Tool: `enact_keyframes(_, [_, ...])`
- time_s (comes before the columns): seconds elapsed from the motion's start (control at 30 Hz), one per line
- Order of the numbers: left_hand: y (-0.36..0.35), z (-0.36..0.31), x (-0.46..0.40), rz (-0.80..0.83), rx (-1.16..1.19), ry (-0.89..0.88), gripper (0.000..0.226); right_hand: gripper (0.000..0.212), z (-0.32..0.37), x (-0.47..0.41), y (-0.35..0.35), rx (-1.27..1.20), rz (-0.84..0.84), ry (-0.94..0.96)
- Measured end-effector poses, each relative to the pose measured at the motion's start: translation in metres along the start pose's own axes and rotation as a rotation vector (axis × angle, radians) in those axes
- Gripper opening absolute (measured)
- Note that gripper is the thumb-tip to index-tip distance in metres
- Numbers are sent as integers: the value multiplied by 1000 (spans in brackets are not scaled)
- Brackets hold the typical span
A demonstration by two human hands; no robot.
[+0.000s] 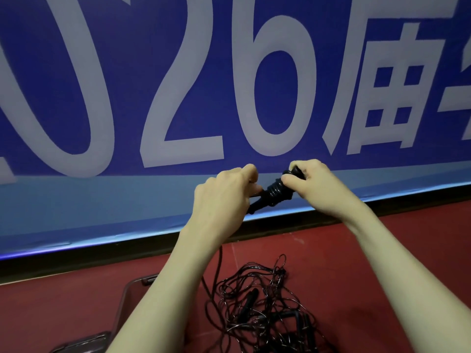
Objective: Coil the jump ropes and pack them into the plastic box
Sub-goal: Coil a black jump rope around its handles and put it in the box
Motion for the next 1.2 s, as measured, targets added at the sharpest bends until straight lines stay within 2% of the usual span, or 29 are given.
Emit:
enact_keyframes(0.13, [-1,0,-2,-17,21,-19,31,27,5,4,-1,-189,131,-14])
enact_keyframes(0.23, [-8,3,-4,103,142,-10,31,28,7,8,-1,-292,189,-31])
enact_keyframes(0.4, [-19,3,-5,375,518,-33,28,32,11,13,-1,-447,236,-37])
enact_keyframes(0.57, [-24,5,-1,508,747,-32,23,28,19,16,-10,-557,281,-24])
enact_keyframes(0.67, [-26,11,-2,487,873,-7,21,23,17,16,-15,-612,280,-32])
enact_keyframes(0.83, [-26,19,-5,341,1007,33,27,30,14,11,-23,-741,183,-80])
enact_keyframes(0.93, [-31,20,-3,356,1104,44,23,31,15,9,-25,-834,118,-83])
enact_keyframes(0.97, [-33,21,-3,365,1111,39,20,31,16,8,-27,-848,108,-83])
enact_keyframes(1.07, [-41,25,-3,340,1000,47,33,38,14,8,-29,-899,63,-105])
enact_keyframes(1.1, [-44,24,-3,355,1027,45,32,39,14,8,-29,-923,41,-117])
enact_keyframes(1.2, [-53,18,-3,431,1425,223,20,32,14,5,-31,-997,-30,-152])
Point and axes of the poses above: each hand's wrist, its own x-axis away from the middle knuckle, its own y-axis out of the back of the hand, z = x × y, the point moved 7 cm from there along -x, towards the middle knuckle, and after that the axes turned 9 degrees about y, right-handed, at the moved point
